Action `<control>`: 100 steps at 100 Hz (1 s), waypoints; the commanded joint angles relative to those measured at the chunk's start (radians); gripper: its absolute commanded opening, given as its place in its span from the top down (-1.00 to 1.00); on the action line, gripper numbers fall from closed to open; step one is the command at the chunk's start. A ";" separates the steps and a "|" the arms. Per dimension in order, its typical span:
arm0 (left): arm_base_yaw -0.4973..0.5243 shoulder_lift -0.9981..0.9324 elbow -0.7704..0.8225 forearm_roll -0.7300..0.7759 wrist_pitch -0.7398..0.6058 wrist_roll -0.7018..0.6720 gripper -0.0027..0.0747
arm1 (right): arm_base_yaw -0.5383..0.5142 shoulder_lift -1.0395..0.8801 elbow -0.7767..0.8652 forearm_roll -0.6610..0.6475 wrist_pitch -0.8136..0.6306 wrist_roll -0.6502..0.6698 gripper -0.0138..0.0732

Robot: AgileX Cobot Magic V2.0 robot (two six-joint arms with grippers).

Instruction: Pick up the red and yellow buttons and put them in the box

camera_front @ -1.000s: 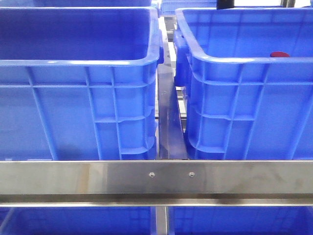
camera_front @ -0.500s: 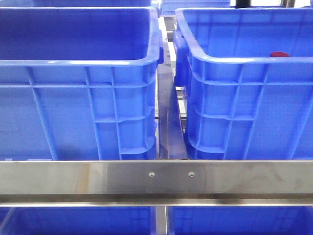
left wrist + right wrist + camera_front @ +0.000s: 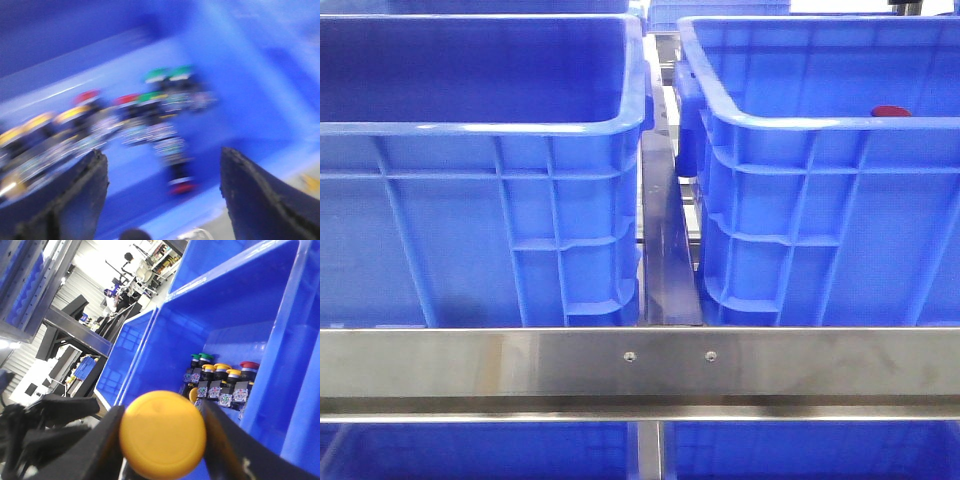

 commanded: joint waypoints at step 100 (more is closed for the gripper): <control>0.394 -0.585 0.334 -0.021 -0.136 -0.015 0.98 | -0.021 -0.045 -0.170 0.093 -0.528 -0.424 0.24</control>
